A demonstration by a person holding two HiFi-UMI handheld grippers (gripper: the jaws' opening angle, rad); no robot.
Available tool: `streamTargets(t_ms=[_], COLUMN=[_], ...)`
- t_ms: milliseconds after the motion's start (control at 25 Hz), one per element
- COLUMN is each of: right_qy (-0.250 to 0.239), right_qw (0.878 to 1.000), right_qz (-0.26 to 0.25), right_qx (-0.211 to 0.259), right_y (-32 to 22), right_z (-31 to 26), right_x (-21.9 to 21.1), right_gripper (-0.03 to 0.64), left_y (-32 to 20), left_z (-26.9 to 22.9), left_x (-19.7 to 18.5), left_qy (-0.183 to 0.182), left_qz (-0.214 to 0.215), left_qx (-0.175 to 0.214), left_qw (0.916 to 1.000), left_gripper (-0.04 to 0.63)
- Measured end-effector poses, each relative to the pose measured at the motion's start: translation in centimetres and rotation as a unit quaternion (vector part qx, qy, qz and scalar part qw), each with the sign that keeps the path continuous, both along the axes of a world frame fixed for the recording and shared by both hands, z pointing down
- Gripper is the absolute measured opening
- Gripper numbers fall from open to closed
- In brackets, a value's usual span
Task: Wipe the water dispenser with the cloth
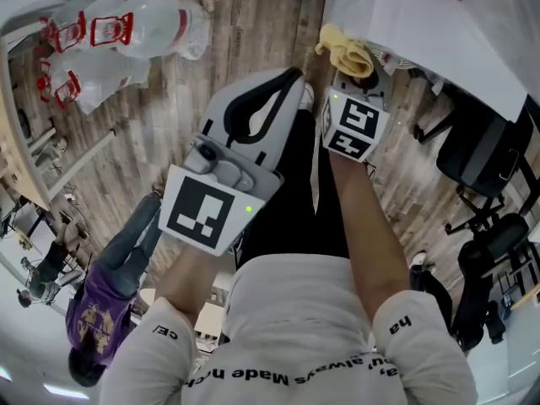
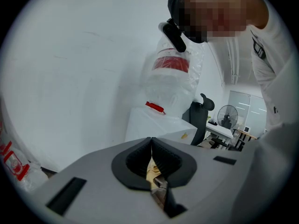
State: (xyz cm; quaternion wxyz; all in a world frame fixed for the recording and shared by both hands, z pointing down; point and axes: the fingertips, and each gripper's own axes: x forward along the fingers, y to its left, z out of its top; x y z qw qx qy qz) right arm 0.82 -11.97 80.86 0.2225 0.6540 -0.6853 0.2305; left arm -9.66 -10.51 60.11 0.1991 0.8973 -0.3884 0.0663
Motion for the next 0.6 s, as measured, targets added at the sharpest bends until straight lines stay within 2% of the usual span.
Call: streamTargets(t_ms=[320,600], right_qy=[0.014,0.029], right_qw=[1.000,0.999], right_qz=[-0.004,-0.028], right_qx=[-0.004,-0.023], right_y=[-0.1,-0.1], right_z=[4.5,8.3], right_x=[0.1,0.4], right_gripper=[0.063,0.064], left_y=[-0.5,-0.8], left_z=[1.2,1.6], left_x=[-0.2,-0.5], left_qy=[-0.004,-0.004], left_qz=[0.001,-0.002], left_qx=[-0.006,-0.010], left_qw=[1.0000,0.9999], left_gripper=[0.020,0.020])
